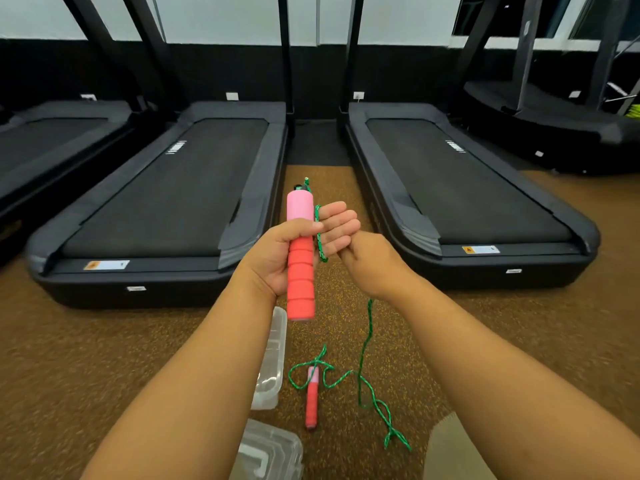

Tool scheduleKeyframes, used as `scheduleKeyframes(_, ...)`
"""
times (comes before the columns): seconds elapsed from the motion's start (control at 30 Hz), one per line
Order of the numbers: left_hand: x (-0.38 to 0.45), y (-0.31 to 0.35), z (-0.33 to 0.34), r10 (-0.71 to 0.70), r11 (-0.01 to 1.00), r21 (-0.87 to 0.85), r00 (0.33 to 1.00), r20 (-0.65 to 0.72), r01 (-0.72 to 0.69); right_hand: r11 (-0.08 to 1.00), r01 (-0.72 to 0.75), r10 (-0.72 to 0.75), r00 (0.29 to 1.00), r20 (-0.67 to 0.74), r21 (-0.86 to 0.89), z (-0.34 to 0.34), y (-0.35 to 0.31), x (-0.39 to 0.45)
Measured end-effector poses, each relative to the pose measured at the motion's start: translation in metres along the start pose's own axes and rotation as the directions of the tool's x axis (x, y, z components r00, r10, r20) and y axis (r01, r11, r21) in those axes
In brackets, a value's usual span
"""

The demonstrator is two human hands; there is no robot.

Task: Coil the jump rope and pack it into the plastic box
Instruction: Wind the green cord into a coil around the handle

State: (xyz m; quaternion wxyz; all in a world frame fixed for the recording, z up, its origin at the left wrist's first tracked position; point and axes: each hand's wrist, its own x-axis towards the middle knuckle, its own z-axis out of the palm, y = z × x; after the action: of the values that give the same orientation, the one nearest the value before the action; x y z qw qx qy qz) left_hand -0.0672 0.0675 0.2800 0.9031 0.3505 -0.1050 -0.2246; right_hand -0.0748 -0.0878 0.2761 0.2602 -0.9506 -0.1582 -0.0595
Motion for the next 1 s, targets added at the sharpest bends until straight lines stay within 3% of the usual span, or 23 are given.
scheduleKeyframes(0.13, -0.001, 0.004, 0.002, 0.052, 0.998, 0.021, 0.998, 0.023, -0.052, 0.991, 0.124, -0.122, 0.992, 0.037, -0.056, 0.000, 0.001, -0.012)
scheduleKeyframes(0.37, -0.009, 0.007, 0.001, 0.052, 0.993, 0.109, 0.999, -0.011, -0.050, 0.930, 0.311, -0.261, 0.935, 0.242, -0.198, -0.016, -0.004, -0.025)
scheduleKeyframes(0.6, -0.020, -0.001, 0.008, -0.068, 0.995, 0.070, 0.998, -0.006, 0.068, 0.927, 0.343, -0.321, 0.934, 0.157, -0.148, -0.040, -0.012, -0.020)
scheduleKeyframes(0.9, -0.025, -0.003, 0.025, -0.111, 0.973, 0.182, 0.980, -0.167, 0.141, 0.950, 0.295, -0.283, 0.952, 0.118, -0.101, -0.047, -0.017, -0.018)
scheduleKeyframes(1.0, -0.026, -0.003, 0.026, -0.135, 0.973, 0.167, 0.982, -0.130, 0.156, 0.946, 0.311, -0.298, 0.946, 0.130, -0.096, -0.046, -0.021, -0.020)
